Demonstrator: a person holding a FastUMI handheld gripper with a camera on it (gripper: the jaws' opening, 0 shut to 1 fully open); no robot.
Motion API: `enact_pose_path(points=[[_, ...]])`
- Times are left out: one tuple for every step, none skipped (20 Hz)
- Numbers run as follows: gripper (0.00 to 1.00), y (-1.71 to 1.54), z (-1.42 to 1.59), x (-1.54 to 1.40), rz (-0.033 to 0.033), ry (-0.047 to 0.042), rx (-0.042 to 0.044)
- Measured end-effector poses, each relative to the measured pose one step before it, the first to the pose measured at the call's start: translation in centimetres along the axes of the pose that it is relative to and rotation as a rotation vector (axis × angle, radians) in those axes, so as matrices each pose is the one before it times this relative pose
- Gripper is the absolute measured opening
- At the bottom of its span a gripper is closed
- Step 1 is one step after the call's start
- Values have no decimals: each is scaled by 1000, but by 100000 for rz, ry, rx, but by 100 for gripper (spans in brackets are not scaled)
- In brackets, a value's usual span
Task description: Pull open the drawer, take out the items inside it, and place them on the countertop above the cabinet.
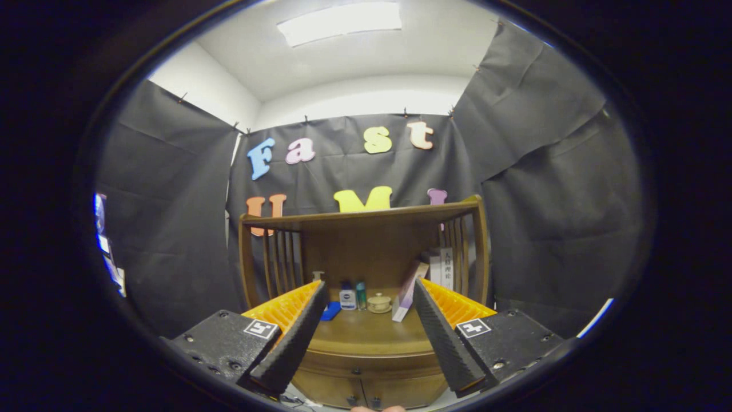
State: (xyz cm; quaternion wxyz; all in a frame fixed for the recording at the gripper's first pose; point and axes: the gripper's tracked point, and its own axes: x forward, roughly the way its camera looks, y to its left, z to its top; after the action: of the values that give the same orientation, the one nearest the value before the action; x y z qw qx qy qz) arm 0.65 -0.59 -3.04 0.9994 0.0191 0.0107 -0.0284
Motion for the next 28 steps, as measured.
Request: enact_pose_path(points=[[98, 63, -1233, 240, -341, 1547, 770], [98, 202, -1373, 397, 180, 1968, 577], [98, 34, -1476, 353, -50, 2144, 842], [98, 117, -1369, 490, -8, 1699, 787], [98, 7, -1533, 600, -198, 2069, 1117], [98, 210, -1307, 488, 880, 1716, 894], [98, 65, -1383, 696, 335, 1746, 861], [98, 135, -1248, 579, 705, 886, 662], [98, 14, -1366, 888, -32, 1399, 239], [97, 86, -1188, 644, 111, 1248, -562], [97, 212, -1492, 761, -518, 1023, -580], [96, 225, -1376, 691, -102, 1752, -1256], [96, 175, -1418, 787, -300, 1603, -1028], [95, 166, -1138, 696, 162, 1674, -815], [94, 63, -1211, 889, -717, 1807, -657], [93, 86, -1189, 732, -373, 2158, -470], [92, 131, -1275, 795, -180, 2091, -204], [91, -3, -1226, 941, -493, 2311, 96], [89, -90, -1277, 707, -762, 2573, 90], [87, -172, -1159, 839, -1010, 2023, 528], [84, -298, -1102, 915, -1033, 2499, 296], [81, 57, -825, 748, -509, 1891, 223], [75, -274, -1022, 720, -596, 1922, -80], [70, -10, -563, 865, -215, 1342, -152], [64, 19, -679, 1002, -689, 1276, -105], [62, 175, -385, 663, -24, 1147, -105], [59, 61, -337, 560, -457, 691, -523], [57, -235, -257, 458, -1252, 773, -320]])
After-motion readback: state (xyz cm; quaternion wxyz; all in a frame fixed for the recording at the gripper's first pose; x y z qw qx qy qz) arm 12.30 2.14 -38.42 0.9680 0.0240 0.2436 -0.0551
